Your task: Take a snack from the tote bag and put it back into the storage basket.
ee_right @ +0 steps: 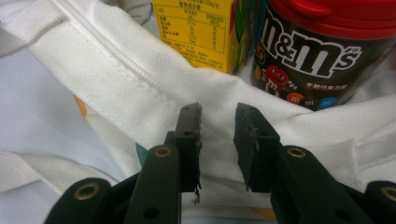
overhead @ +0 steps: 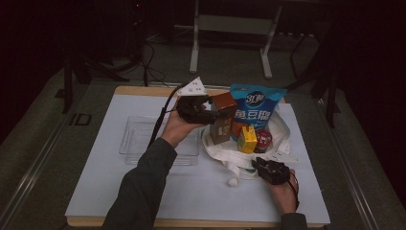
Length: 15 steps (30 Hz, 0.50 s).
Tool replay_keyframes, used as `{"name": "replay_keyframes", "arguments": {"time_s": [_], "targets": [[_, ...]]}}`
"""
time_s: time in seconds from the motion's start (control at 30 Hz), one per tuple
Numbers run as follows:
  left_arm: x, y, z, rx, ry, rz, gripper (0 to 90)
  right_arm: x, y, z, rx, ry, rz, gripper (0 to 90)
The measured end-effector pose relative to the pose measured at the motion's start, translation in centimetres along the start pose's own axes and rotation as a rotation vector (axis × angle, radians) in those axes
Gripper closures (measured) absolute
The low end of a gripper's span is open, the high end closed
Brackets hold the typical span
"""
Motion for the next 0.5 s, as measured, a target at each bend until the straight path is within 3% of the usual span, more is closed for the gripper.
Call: {"name": "replay_keyframes", "arguments": {"time_s": [0.07, 0.1, 0.17, 0.5], "targets": [[-0.4, 0.1, 0.0, 0.000, 0.000, 0.003, 42.4, 0.0, 0.0, 0.0, 0.005, 0.002, 0.001, 70.3], [-0.6, 0.2, 0.1, 0.002, -0.001, 0.004, 42.4, 0.0, 0.0, 0.1, 0.010, -0.006, 0.000, 63.8], [-1.0, 0.3, 0.1, -0.005, -0.009, 0.010, 42.4, 0.1, 0.0, 0.0, 0.000, -0.006, -0.006, 61.2], [-2.5, 0.4, 0.0, -0.009, -0.003, 0.020, 42.4, 0.2, 0.0, -0.1, -0.019, -0.024, -0.015, 59.9]]}}
Point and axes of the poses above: each handheld gripper's, and its own axes: x roughly forward along the jaws, y roughly out of its top, z roughly to its right, the point moved 8 cm from there along x, roughly forward along the jaws, and after that the axes turned 1 degree about -x, right-handed, at the moved point
